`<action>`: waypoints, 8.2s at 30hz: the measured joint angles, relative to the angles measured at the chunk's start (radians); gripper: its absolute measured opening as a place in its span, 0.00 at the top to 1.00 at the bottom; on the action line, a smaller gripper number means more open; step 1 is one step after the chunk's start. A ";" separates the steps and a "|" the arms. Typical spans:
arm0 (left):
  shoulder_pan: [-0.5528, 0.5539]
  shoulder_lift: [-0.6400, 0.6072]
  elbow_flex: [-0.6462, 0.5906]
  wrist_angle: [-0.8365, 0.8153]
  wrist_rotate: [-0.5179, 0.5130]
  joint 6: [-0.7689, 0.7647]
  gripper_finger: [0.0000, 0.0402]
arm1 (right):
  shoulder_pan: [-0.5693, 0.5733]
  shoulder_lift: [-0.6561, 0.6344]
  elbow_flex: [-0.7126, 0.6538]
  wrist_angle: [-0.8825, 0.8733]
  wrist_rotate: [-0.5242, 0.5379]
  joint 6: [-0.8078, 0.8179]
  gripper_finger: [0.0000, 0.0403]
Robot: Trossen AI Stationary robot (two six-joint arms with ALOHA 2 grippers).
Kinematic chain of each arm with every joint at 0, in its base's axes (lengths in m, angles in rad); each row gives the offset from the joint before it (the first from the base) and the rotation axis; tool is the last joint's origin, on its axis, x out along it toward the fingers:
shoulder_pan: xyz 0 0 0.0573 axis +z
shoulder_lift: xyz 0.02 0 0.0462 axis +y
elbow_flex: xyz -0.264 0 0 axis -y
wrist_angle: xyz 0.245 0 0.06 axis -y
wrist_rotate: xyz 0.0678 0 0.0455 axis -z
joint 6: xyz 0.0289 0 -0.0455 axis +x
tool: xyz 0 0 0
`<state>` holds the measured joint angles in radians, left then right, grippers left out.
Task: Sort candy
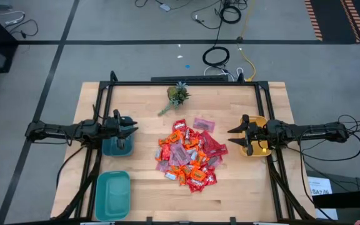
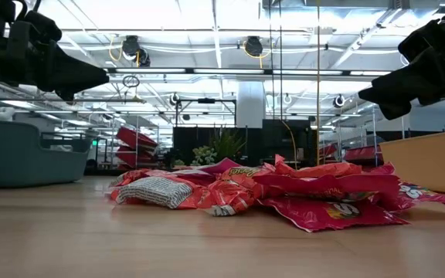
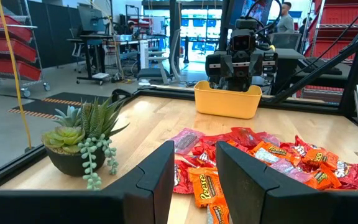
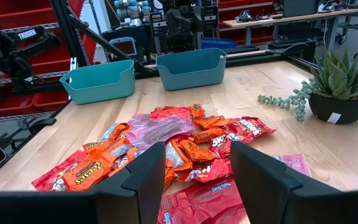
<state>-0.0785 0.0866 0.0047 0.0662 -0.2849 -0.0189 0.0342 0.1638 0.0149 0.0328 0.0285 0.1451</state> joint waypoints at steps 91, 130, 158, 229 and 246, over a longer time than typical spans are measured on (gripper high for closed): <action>-0.851 1.269 1.130 -1.429 0.006 -2.220 0.68 | 0.000 0.000 0.000 -0.006 0.000 0.000 0.57; -0.851 1.328 1.122 -1.443 0.074 -2.148 0.47 | 0.000 0.000 0.000 -0.007 0.000 0.000 0.57; -0.984 1.366 1.033 -1.310 0.352 -2.377 0.47 | 0.000 0.000 0.000 -0.007 0.000 0.000 0.57; 0.026 1.345 1.295 -1.175 0.117 -1.179 0.97 | 0.000 0.001 0.000 -0.007 0.000 0.000 0.57; 0.603 1.551 1.376 -1.131 0.113 -0.710 0.97 | 0.000 0.001 0.000 -0.007 0.000 0.000 0.57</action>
<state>0.5244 1.6371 1.3804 -1.0650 -0.1724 -0.7284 0.0345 0.1650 0.0148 0.0257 0.0287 0.1451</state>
